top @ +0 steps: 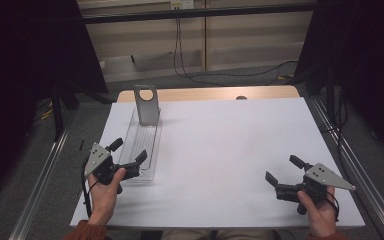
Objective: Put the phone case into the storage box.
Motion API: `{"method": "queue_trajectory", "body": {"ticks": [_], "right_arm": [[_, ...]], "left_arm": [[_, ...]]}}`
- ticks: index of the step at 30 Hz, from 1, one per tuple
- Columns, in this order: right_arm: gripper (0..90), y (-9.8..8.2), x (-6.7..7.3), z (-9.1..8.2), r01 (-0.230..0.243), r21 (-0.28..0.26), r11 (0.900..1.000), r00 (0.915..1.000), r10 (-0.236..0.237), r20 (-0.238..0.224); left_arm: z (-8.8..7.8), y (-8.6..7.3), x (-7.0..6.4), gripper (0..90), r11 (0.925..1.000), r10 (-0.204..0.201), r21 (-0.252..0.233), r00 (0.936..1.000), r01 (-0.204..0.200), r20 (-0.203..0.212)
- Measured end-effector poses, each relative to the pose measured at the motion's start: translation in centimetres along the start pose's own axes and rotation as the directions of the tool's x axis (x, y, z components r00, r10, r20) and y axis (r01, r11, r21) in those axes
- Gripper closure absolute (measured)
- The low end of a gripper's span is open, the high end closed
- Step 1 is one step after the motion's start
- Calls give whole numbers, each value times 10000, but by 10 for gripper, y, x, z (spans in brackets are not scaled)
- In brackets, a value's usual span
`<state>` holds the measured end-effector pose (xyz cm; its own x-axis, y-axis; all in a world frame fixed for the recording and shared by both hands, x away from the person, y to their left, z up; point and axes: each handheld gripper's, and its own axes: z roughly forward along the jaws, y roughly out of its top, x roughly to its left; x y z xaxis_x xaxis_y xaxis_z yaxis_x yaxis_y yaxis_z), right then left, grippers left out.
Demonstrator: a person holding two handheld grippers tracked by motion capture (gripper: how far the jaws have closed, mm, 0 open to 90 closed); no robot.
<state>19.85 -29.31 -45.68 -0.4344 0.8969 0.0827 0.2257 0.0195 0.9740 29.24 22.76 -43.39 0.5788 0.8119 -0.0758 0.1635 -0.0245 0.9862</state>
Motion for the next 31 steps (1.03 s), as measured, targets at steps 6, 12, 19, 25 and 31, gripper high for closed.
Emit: {"method": "queue_trajectory", "body": {"ticks": [6, 12, 19, 25, 31], "right_arm": [[0, 0, 0, -2, -47, -6, 10000, 10000, 47, 71], [0, -1, 1, -6, -72, -50, 10000, 9999, 72, 122], [0, -4, -2, -16, -47, -24, 10000, 9994, 48, 331], [0, -7, 0, -19, 22, 45, 10000, 9992, -24, 387], [0, -10, -1, -14, 96, 224, 9997, 9998, -100, 190]], "left_arm": [[-11, -14, 2, 21, 9997, -246, 8, 9997, 246, 32], [-26, -24, -4, 21, 9999, -122, 23, 9998, 122, 140], [-44, -31, -14, 21, 9993, -128, 349, 9998, 121, 175], [-52, -35, -9, 21, 9994, 34, 346, 9998, -27, -198], [-53, -36, -5, 26, 9989, -121, 457, 9993, 137, -353]]}}
